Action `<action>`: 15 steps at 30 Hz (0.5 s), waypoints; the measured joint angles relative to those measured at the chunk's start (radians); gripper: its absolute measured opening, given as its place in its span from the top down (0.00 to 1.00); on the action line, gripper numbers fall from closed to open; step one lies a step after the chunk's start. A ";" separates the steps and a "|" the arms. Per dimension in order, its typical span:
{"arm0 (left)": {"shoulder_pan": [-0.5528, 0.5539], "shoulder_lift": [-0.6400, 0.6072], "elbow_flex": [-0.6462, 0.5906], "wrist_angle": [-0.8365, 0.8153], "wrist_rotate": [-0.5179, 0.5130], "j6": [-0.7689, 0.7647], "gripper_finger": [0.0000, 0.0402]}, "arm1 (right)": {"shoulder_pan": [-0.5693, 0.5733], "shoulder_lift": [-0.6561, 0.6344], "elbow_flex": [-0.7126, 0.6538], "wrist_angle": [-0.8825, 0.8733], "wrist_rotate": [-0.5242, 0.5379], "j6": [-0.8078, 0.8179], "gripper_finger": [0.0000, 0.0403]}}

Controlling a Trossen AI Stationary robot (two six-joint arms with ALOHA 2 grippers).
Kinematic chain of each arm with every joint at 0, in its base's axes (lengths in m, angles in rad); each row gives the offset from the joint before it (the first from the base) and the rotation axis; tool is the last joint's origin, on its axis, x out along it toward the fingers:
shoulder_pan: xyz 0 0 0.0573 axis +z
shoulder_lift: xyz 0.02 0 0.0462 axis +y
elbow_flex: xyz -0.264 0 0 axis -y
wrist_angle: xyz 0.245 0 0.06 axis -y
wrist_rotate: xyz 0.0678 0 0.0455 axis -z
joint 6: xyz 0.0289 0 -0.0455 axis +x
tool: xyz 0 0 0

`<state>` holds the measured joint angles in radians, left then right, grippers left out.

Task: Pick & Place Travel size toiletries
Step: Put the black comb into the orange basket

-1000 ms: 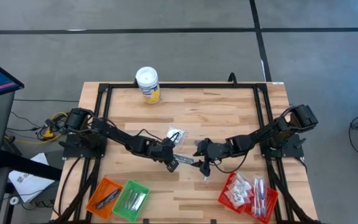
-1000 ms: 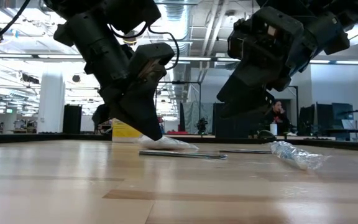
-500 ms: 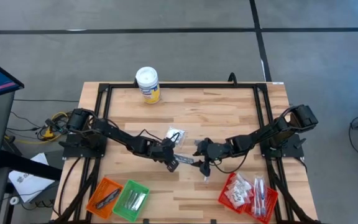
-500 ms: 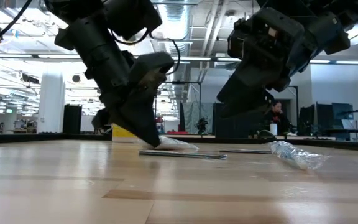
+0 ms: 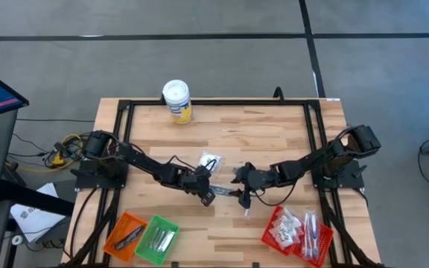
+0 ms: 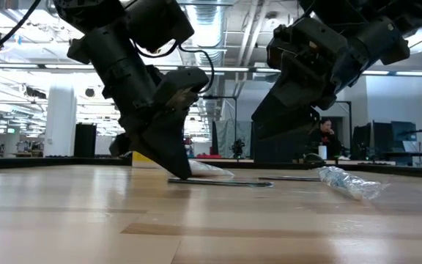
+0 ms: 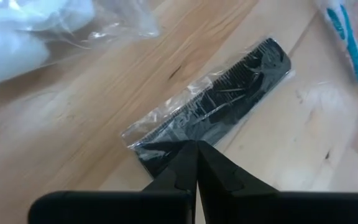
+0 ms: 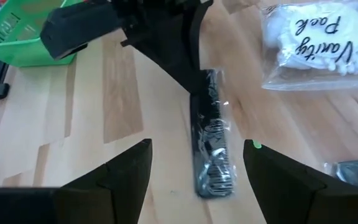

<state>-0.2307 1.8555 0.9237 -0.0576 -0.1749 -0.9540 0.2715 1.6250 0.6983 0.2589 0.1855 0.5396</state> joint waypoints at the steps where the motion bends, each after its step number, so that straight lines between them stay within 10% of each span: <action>1: -0.003 0.005 0.000 0.001 -0.001 -0.003 1.00 | 0.000 0.004 0.000 0.004 0.000 0.000 0.39; 15: -0.003 -0.085 -0.006 0.012 -0.091 0.011 1.00 | -0.005 0.051 0.001 0.012 -0.008 0.029 0.39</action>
<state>-0.2341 1.7708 0.9178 -0.0454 -0.2660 -0.9428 0.2664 1.6764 0.6994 0.2710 0.1771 0.5690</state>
